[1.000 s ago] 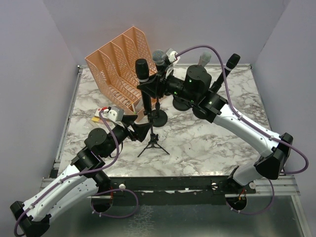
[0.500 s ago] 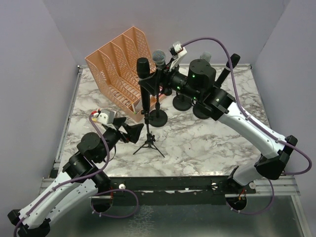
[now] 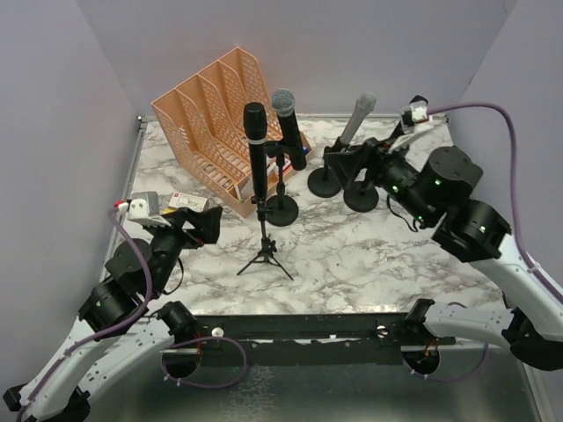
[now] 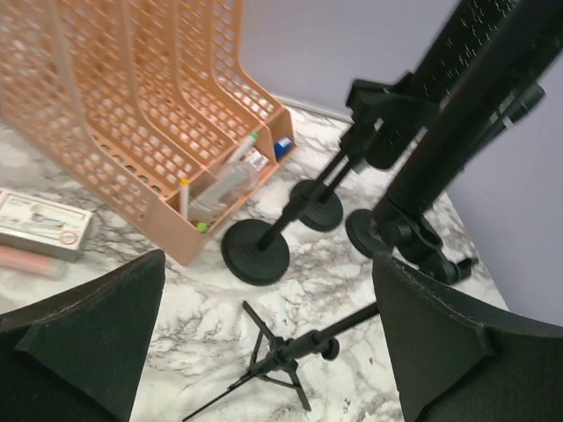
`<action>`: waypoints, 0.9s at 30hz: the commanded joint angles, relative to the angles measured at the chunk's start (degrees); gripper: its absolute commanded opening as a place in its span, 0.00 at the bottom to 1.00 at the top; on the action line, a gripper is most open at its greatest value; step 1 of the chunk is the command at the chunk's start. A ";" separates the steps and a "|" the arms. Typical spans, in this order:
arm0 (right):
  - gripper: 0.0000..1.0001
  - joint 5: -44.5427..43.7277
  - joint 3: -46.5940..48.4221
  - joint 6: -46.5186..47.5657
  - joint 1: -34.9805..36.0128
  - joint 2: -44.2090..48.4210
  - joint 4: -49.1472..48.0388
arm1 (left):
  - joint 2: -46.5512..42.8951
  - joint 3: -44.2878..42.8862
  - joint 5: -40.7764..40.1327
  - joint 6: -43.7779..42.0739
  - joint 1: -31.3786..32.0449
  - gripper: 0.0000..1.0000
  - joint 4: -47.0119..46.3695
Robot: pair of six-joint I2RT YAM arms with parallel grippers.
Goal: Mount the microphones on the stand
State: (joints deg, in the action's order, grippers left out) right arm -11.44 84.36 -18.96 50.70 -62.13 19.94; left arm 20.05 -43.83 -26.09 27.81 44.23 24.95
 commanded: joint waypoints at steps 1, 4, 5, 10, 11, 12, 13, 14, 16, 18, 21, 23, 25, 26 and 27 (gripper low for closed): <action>0.69 -23.78 -4.35 -3.96 0.37 6.49 19.16 | 3.43 -7.84 -14.33 4.96 -0.28 0.99 12.53; 0.69 -35.34 -6.70 -12.69 0.37 10.90 30.96 | 6.40 -12.29 -16.55 4.40 -0.33 0.99 15.87; 0.69 -37.55 -7.99 -15.50 0.37 12.36 34.65 | 7.17 -13.24 -17.31 4.17 -0.29 0.99 16.83; 0.69 -41.38 -11.46 -33.86 0.36 18.58 55.06 | 9.40 -16.90 -16.24 2.47 -0.29 0.99 18.86; 0.69 -41.46 -12.02 -36.42 0.36 19.94 58.15 | 9.53 -17.39 -14.77 1.26 -0.28 0.99 18.90; 0.69 -41.54 -12.59 -38.69 0.34 21.34 60.62 | 9.61 -18.01 -12.48 -0.38 -0.28 0.99 18.94; 0.70 -41.66 -13.04 -40.35 0.32 22.78 62.72 | 9.76 -19.02 -11.13 -1.48 -0.28 0.99 19.19; 0.71 -41.93 -13.19 -41.44 0.36 24.42 63.80 | 9.89 -19.85 -9.98 -2.02 -0.28 0.99 19.66; 0.78 -41.02 -12.41 -40.08 0.37 28.00 62.86 | 10.48 -21.62 -7.64 -3.13 -0.35 0.99 21.22; 0.83 -41.56 -10.30 -40.39 0.36 30.25 63.79 | 11.42 -23.72 -5.47 -3.40 -0.29 0.99 22.84; 0.88 -41.18 -6.25 -37.21 0.37 31.31 63.90 | 13.03 -26.66 -2.63 -2.95 -0.36 0.99 25.54; 0.91 -40.88 -4.51 -34.24 0.37 30.87 63.96 | 13.00 -27.08 -1.10 -3.31 -0.28 0.99 26.08; 0.94 -40.61 -3.51 -32.98 0.37 30.22 63.91 | 12.47 -27.01 -0.27 -3.63 -0.37 0.99 26.13; 0.95 -40.65 -3.24 -32.61 0.37 29.92 63.90 | 12.30 -27.05 -0.24 -3.48 -0.37 0.99 26.16; 0.95 -40.49 -2.97 -32.10 0.37 29.43 63.90 | 11.95 -27.09 -0.09 -3.35 -0.36 0.99 26.18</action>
State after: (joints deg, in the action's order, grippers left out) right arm -50.57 80.12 -53.84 50.74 -30.83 81.14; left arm 32.42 -70.02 -30.04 25.63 44.21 47.81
